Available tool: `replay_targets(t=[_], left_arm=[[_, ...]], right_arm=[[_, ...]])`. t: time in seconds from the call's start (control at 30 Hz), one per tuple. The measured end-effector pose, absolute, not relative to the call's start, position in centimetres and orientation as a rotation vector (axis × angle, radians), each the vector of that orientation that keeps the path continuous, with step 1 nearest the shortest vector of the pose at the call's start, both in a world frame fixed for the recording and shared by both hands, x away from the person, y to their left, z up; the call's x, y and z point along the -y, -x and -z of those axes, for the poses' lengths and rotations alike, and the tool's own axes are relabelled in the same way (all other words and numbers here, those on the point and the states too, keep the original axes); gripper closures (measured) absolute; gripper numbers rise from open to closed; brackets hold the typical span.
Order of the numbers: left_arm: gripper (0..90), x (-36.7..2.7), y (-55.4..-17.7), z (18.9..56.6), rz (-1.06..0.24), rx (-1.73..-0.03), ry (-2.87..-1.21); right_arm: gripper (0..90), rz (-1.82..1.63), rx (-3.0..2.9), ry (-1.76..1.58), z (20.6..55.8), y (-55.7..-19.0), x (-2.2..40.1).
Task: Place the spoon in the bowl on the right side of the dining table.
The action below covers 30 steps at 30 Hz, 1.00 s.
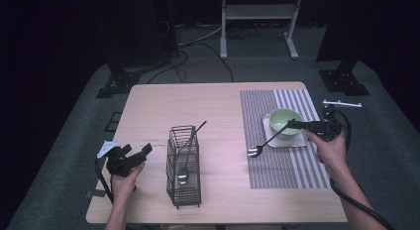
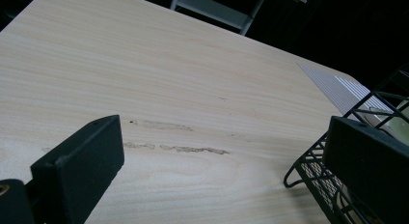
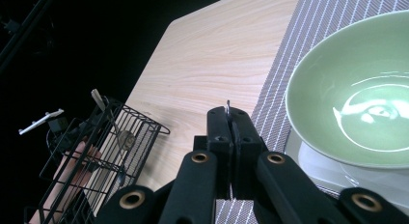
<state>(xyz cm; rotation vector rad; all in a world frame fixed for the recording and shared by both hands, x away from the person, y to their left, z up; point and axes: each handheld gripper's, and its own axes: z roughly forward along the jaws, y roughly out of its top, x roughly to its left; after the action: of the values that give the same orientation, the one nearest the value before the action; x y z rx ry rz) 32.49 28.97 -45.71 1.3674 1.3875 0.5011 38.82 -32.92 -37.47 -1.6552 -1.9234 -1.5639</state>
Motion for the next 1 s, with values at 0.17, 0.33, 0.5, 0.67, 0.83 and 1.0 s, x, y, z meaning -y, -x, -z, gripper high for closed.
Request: replay_targets(t=[0.17,0.33,0.5,0.67,0.83,1.0], left_arm=[[0.0,-29.0,-32.5,45.7,-0.501,-1.389,-1.366],[0.1,-29.0,-32.5,45.7,-0.5,-1.388,-1.365],[0.1,-28.9,-32.5,45.7,-0.498,-1.387,-1.365],[0.1,-28.9,-32.5,45.7,-0.499,-1.387,-1.365],[0.1,-28.9,-32.5,45.7,-0.498,-1.387,-1.364],[0.0,-28.9,-32.5,45.7,-0.498,-1.388,-1.367]], right_arm=[[88.3,1.571,1.913,1.672,37.7,-38.9,33.3],[88.3,1.581,1.899,1.694,37.8,-38.8,33.8],[88.3,1.59,1.885,1.709,37.8,-38.9,34.1],[88.3,1.601,1.876,1.731,37.8,-38.9,34.6],[88.2,1.608,1.868,1.747,37.8,-38.9,35.0],[88.3,1.613,1.865,1.767,37.7,-38.8,35.4]])
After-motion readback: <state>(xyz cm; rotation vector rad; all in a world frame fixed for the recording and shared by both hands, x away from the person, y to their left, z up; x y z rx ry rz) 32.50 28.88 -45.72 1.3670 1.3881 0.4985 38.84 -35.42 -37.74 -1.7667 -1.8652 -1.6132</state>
